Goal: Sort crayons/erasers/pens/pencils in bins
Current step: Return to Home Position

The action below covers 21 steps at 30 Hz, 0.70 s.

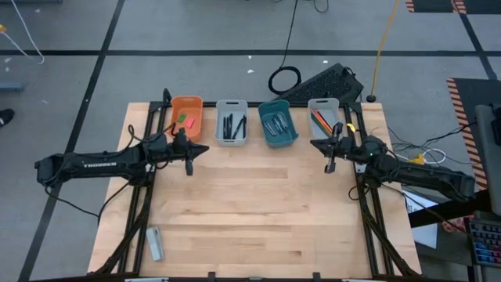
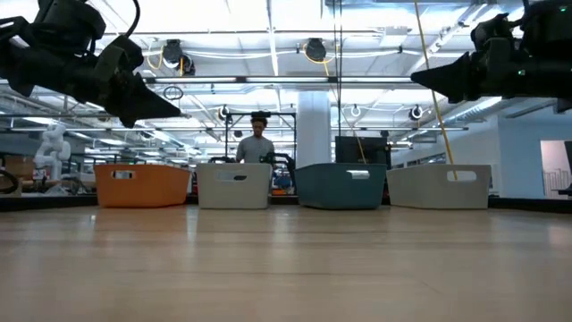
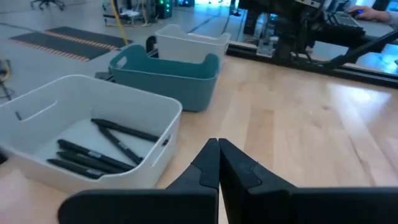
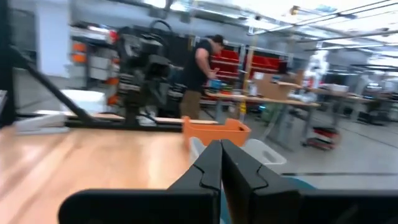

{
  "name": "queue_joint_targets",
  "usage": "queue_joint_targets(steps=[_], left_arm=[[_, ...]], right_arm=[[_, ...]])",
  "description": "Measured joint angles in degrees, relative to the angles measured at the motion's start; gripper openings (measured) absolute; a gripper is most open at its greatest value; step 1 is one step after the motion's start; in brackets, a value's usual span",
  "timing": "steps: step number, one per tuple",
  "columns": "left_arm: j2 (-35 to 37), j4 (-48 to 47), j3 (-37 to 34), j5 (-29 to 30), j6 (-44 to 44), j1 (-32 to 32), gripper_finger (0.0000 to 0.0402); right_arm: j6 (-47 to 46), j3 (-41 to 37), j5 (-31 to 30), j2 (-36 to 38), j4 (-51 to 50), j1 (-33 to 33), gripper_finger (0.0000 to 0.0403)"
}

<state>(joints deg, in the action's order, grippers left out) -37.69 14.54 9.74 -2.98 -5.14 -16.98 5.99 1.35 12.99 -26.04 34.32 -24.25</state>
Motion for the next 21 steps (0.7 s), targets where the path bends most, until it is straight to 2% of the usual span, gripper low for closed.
queue_joint_targets(steps=[5,8,16,21], left_arm=[[3.23,-4.41,0.00,0.21,-0.31,-2.02,0.0001],[5.50,-6.07,0.00,0.29,-0.71,-2.83,0.0001],[13.88,-0.32,-8.26,-0.10,-3.33,-6.26,0.0002],[19.77,-4.89,-8.83,-1.40,-3.31,-7.55,0.0002]], right_arm=[[2.20,-0.03,-9.59,1.53,-1.59,3.50,0.0000],[2.44,-0.07,-12.89,2.28,-2.73,6.03,0.0000],[2.41,-0.12,-12.86,8.02,-8.79,8.37,0.0000],[1.82,-0.12,-12.79,14.80,-15.84,8.37,0.0000]])
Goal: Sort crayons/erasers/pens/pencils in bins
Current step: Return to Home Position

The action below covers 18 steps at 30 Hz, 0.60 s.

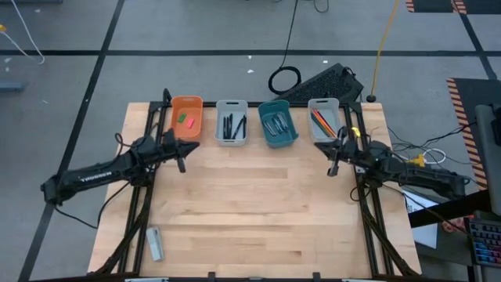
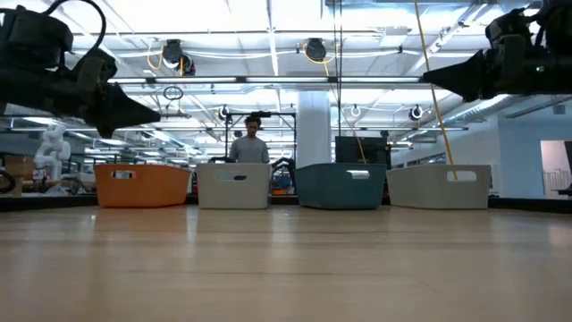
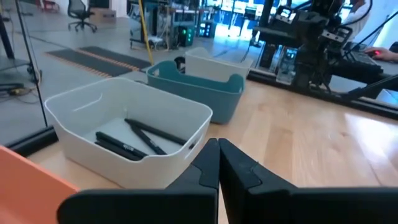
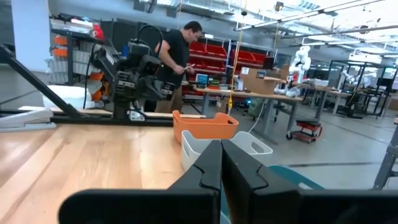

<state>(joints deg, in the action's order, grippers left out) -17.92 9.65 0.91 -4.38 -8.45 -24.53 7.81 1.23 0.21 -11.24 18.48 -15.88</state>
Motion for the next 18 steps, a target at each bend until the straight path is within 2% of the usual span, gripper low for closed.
queue_joint_targets(steps=[7,13,18], left_arm=[[7.94,-8.88,0.02,-0.06,0.52,-0.09,0.0002],[12.34,-9.52,0.04,1.38,3.07,1.37,0.0002],[12.77,-9.57,0.04,2.12,4.58,3.97,0.0003]], right_arm=[[-0.24,-0.05,-0.13,11.09,-10.58,-0.01,0.0000],[-1.12,-0.44,-0.10,11.20,-12.67,0.02,0.0000],[-1.16,-0.44,0.07,11.19,-12.23,0.02,0.0000]])
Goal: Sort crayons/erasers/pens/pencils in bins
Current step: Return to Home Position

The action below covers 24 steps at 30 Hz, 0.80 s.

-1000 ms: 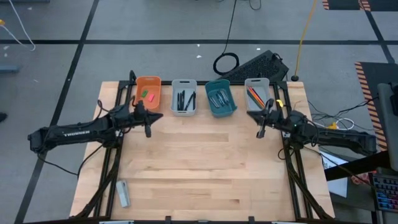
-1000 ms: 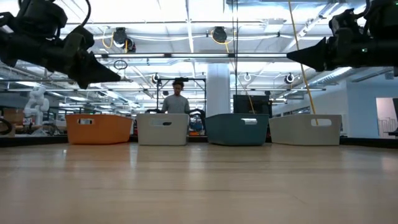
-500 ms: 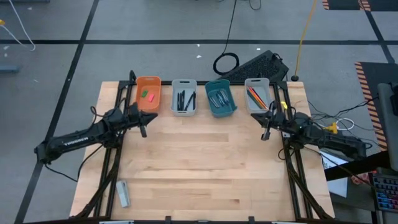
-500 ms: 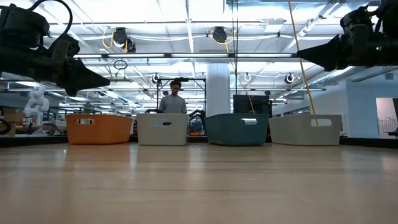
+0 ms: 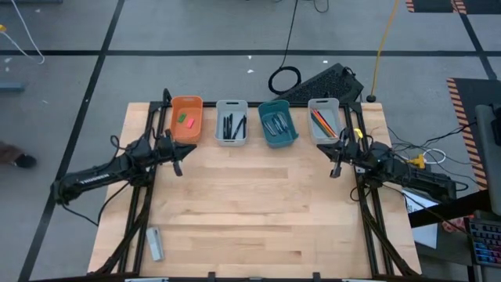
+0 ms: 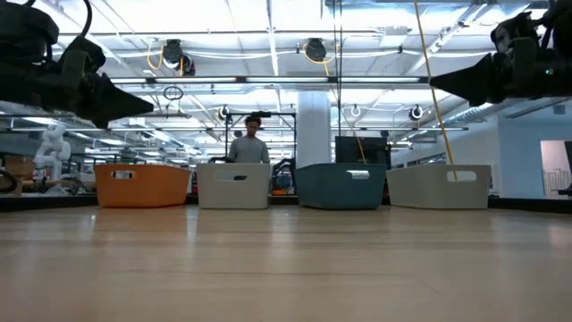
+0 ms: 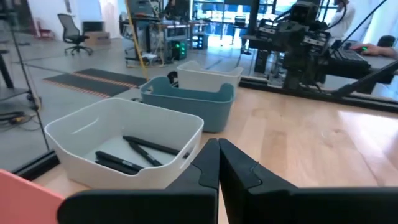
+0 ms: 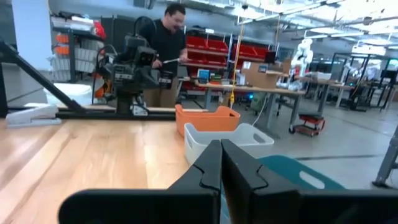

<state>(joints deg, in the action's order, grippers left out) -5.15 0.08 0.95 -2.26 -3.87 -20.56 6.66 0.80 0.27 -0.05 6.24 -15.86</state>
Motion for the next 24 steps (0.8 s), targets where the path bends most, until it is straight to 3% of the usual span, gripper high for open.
queue_joint_targets(steps=[12,24], left_arm=[[3.76,-0.19,0.01,1.92,3.20,5.84,0.0003],[4.39,-0.35,0.07,2.33,0.70,6.41,0.0024]], right_arm=[[0.34,0.00,-0.25,-0.02,-0.53,-0.02,0.0000],[1.48,0.00,-0.28,-0.13,-1.05,-0.04,0.0000]])
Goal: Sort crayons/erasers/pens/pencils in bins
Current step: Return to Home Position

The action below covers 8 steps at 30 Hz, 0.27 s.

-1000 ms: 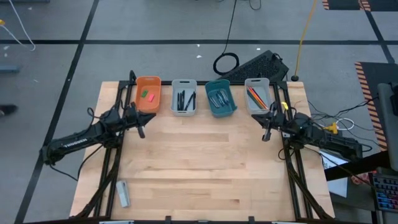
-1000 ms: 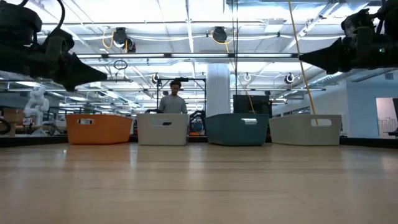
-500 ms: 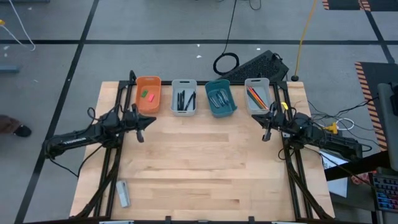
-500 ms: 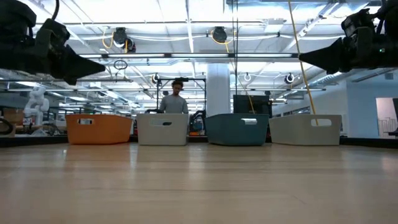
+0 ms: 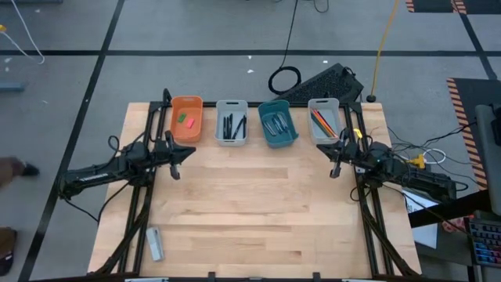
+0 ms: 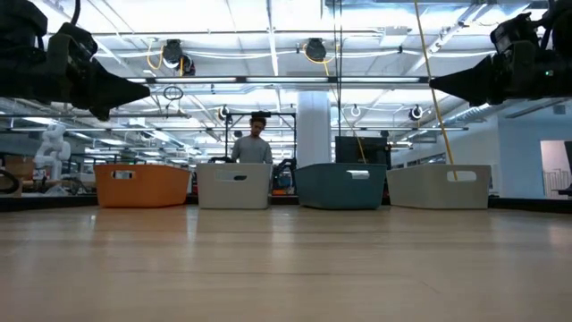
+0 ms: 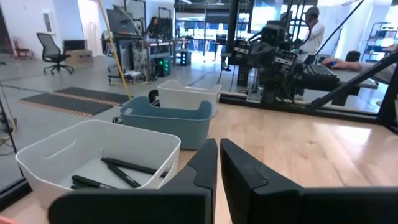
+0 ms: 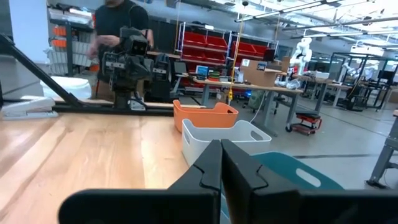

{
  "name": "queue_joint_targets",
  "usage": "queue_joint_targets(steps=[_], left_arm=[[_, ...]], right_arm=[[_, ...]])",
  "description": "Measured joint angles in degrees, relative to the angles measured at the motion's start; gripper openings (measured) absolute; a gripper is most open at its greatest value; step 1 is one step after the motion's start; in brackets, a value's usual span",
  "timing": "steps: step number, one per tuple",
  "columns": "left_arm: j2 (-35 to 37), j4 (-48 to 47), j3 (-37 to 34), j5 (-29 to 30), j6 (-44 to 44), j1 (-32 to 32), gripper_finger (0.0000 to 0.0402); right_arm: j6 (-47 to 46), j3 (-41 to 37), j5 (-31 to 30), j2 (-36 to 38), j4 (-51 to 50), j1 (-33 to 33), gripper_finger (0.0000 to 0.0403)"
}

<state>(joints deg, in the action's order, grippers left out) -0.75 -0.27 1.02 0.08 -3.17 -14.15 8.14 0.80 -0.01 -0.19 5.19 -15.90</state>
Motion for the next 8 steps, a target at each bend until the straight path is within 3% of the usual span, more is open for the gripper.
queue_joint_targets(steps=[8], left_arm=[[0.00,0.00,0.00,0.02,3.88,0.00,0.0007]], right_arm=[[-0.32,0.00,0.02,0.00,0.17,0.00,0.0000]])
